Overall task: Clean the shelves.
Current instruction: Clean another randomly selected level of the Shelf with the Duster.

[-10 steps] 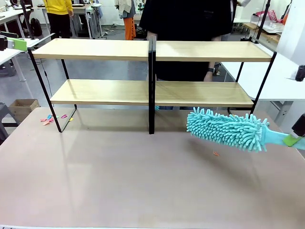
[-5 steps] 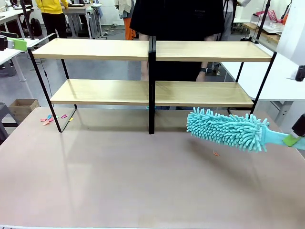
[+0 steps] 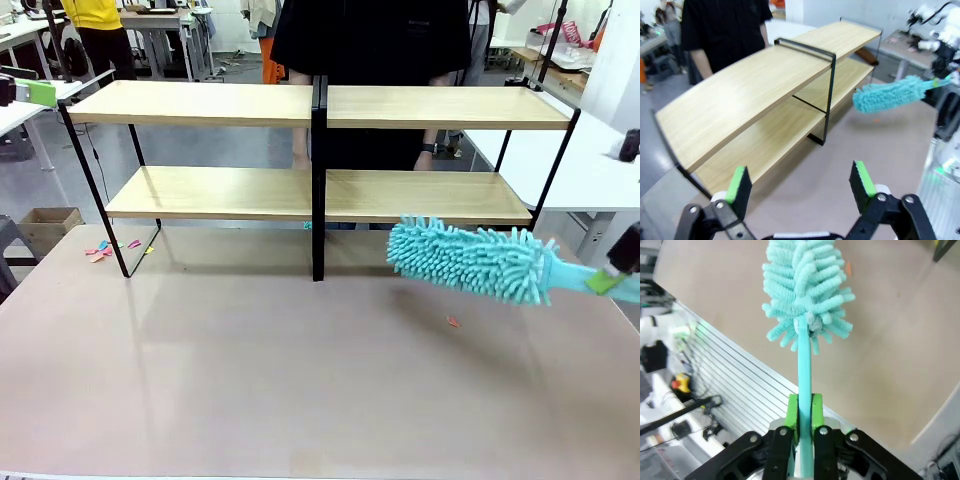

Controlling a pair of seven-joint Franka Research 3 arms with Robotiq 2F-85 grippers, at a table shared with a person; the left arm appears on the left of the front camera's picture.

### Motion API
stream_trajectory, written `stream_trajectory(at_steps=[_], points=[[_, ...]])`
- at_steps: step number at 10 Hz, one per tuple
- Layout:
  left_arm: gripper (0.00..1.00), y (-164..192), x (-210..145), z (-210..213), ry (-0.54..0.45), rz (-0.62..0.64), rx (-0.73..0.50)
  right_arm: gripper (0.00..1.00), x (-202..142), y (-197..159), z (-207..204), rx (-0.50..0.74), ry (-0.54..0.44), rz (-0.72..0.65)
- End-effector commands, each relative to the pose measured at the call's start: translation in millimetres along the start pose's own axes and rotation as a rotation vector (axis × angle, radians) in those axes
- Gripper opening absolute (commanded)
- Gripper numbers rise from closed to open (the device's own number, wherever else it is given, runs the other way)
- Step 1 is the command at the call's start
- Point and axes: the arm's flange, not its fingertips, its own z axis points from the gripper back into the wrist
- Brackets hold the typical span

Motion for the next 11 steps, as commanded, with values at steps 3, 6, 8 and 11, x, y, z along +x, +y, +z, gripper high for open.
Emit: stream_trajectory(at_steps=[3, 6, 8, 11], points=[[1.00, 0.7, -0.8, -1.8, 0.000, 0.002, -0.005, 0.12, -71.4, -59.1, 86.9, 0.163, 0.034, -0.022], [1.00, 0.7, -0.8, -1.8, 0.000, 0.002, -0.005, 0.12, -156.6, -90.2, 155.6, 0.201, -0.024, -0.065], [1.00, 0.7, -0.8, -1.8, 0.000, 0.002, -0.005, 0.12, -213.2, -117.0, 197.0, 0.188, -0.185, -0.185], [1.00, 0.7, -0.8, -1.8, 0.000, 0.002, -0.005, 0.12, -244.5, -146.2, 198.5, 0.187, -0.268, -0.316]])
